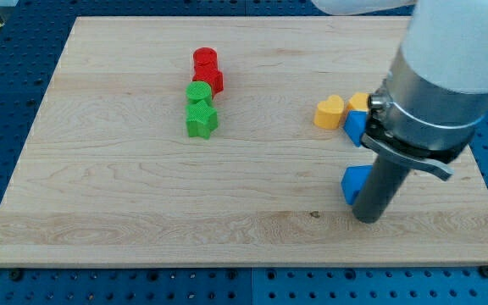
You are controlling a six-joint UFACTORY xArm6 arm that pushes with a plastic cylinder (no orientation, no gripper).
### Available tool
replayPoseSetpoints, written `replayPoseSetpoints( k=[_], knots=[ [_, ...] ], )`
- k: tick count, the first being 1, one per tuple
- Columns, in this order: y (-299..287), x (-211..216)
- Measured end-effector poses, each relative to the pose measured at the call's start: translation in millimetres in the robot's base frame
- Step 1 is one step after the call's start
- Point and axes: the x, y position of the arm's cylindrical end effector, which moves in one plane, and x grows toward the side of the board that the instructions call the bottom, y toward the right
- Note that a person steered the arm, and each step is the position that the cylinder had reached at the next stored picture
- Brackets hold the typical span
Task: Move the blue cube to the bottom left of the blue triangle
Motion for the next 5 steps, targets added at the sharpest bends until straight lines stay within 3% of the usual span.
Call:
replayPoseSetpoints(
  k=[1, 3, 5],
  knots=[
    [-21.1, -11.6],
    [3.6, -22.5],
    [30.2, 5.6]
  ],
)
